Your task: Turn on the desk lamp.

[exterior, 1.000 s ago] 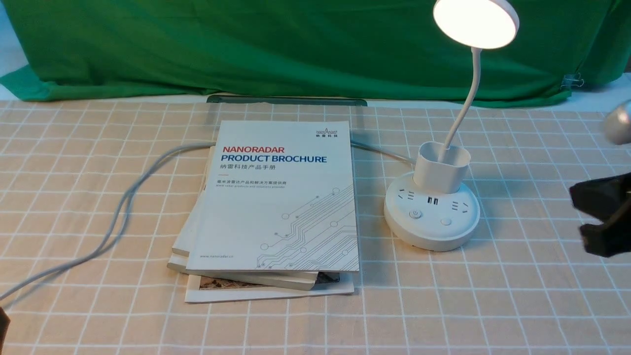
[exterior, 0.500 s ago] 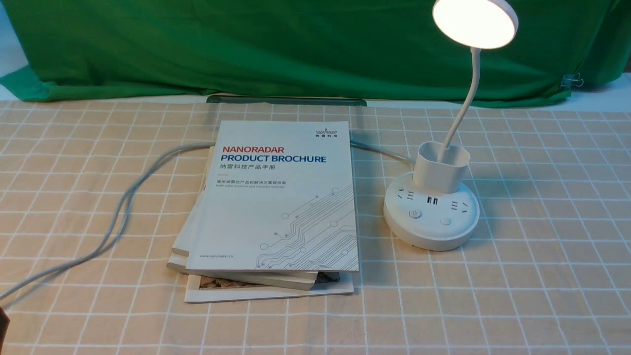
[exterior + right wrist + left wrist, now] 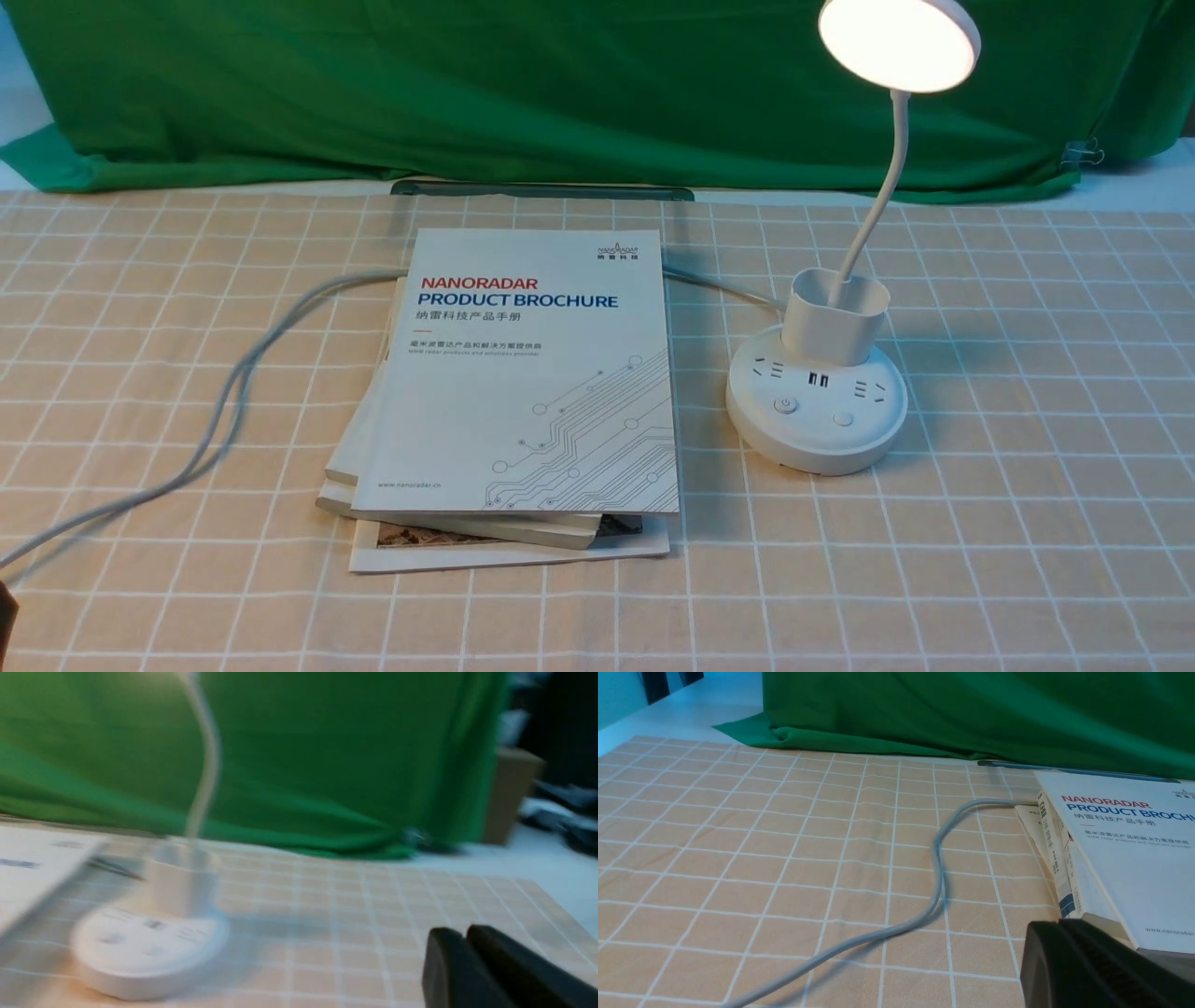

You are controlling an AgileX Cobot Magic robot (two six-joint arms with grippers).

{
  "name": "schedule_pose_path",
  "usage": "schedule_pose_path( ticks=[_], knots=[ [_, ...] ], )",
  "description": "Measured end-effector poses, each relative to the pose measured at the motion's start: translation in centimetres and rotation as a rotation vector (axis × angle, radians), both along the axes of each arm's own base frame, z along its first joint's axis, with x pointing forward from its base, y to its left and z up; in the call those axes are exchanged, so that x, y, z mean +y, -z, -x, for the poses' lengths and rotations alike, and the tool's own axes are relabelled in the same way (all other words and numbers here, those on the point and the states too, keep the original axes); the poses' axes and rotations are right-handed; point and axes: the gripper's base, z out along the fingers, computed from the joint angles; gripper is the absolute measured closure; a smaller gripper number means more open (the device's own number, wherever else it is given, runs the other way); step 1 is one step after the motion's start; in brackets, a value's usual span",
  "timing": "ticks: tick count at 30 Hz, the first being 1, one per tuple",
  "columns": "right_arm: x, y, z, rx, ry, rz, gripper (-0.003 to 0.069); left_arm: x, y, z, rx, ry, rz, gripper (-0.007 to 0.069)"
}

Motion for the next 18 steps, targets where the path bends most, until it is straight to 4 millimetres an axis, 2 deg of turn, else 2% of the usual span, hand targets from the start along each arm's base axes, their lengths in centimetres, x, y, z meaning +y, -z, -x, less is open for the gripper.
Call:
schedule_pose_path(
  ticks=[4, 18],
  knots=[
    [-0.5, 0.6, 0.3, 0.015, 0.086, -0.056, 0.0546, 0.0, 0.0, 0.0, 0.000, 0.000, 0.000, 0.0603],
    [-0.1, 1.9, 0.6, 0.144, 0.019, -0.115, 0.0509, 0.0, 0.0, 0.0, -0.001, 0.000, 0.000, 0.0603]
  ],
)
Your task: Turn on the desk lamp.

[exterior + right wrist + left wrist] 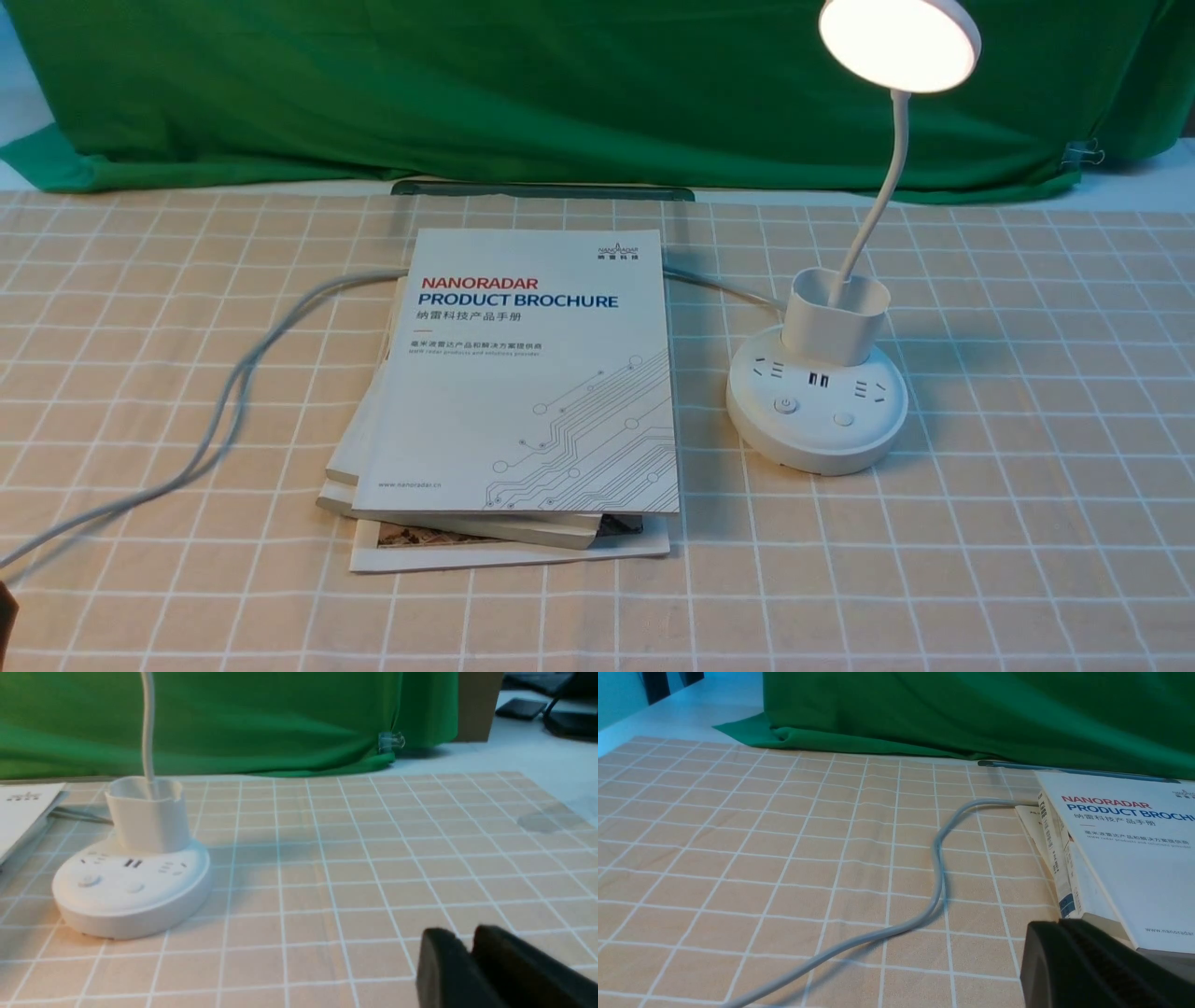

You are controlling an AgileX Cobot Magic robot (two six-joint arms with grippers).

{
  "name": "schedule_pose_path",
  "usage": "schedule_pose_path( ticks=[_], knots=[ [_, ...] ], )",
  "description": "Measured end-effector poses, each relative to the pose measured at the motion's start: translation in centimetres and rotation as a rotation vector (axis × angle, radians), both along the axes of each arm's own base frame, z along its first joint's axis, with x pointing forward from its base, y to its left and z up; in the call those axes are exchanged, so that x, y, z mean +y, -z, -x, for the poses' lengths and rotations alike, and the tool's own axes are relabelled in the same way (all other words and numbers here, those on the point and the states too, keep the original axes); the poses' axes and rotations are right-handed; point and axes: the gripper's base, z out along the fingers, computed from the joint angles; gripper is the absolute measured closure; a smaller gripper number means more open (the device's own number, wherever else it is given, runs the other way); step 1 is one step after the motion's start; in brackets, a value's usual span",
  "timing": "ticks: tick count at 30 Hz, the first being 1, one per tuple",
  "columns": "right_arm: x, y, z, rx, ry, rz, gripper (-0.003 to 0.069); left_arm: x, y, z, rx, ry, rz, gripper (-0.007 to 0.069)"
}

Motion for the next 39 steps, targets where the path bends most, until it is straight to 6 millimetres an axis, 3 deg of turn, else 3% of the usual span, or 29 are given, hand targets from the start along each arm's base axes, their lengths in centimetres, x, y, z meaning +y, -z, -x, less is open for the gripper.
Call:
schedule_pose_path(
  ticks=[39],
  knots=[
    [-0.01, 0.16, 0.02, 0.018, 0.001, -0.001, 0.0433, 0.00, 0.00, 0.00, 0.000, 0.000, 0.000, 0.0603]
  ],
)
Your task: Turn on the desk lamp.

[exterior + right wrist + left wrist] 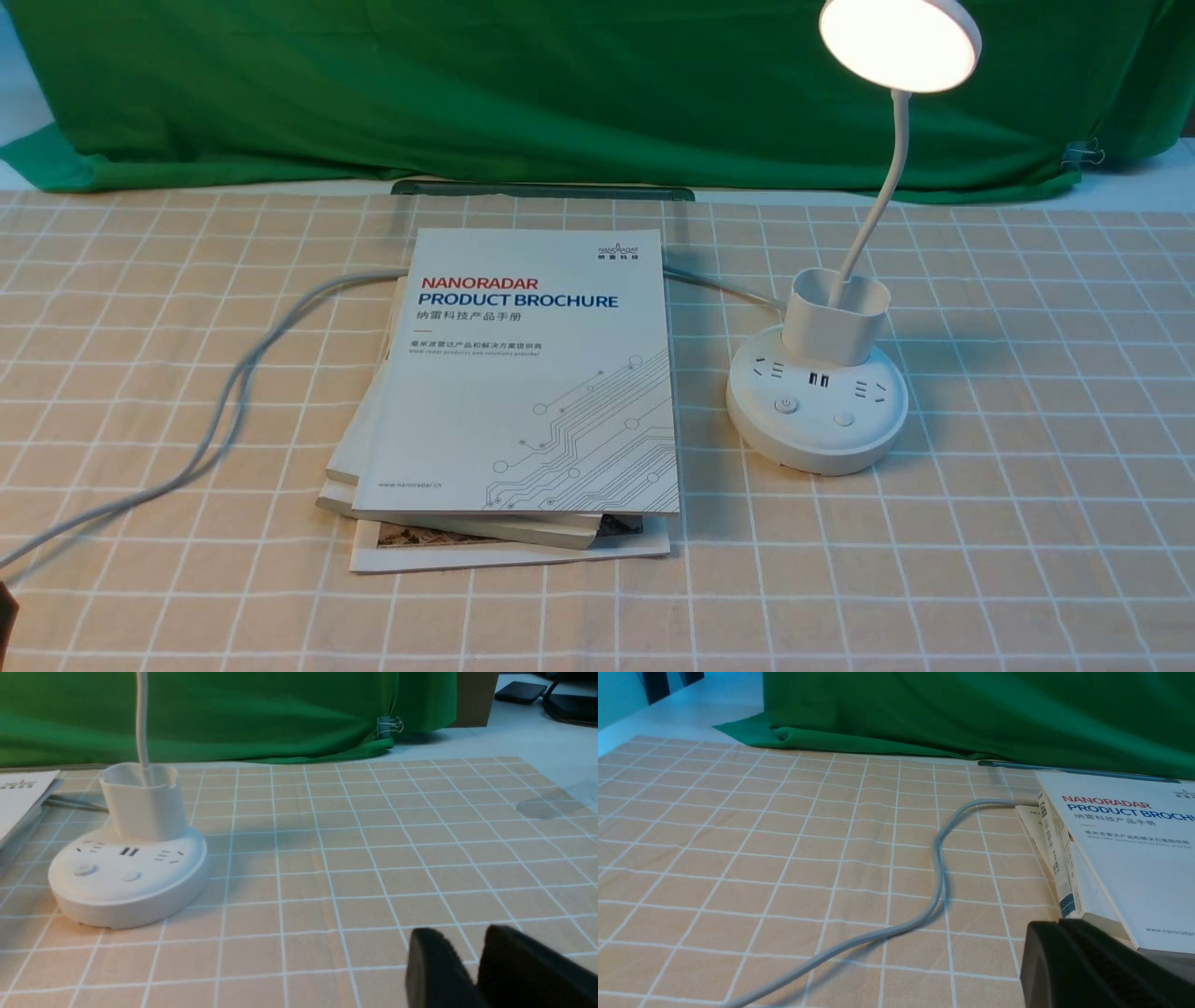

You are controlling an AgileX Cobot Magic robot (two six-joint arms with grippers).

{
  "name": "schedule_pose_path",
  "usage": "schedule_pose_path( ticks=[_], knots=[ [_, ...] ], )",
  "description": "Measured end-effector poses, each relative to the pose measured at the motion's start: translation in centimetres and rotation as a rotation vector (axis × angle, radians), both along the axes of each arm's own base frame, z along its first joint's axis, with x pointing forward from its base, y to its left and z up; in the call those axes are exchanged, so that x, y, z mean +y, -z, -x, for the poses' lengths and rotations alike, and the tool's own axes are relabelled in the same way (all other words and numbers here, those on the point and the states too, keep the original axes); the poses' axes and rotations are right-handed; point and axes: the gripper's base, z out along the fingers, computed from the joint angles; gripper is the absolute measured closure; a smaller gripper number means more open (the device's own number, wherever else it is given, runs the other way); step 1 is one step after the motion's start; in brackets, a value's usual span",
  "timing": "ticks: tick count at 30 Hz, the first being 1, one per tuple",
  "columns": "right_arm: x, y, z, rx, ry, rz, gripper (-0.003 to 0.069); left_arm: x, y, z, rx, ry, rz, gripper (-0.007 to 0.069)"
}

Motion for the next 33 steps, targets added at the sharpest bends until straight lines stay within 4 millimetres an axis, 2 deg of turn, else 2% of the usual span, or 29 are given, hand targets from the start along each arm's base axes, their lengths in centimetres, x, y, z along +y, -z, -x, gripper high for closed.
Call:
schedule_pose_path(
  ticks=[33],
  knots=[
    [0.00, 0.00, 0.00, 0.000, 0.000, 0.001, 0.0421, 0.00, 0.00, 0.00, 0.000, 0.000, 0.000, 0.0603]
  ],
)
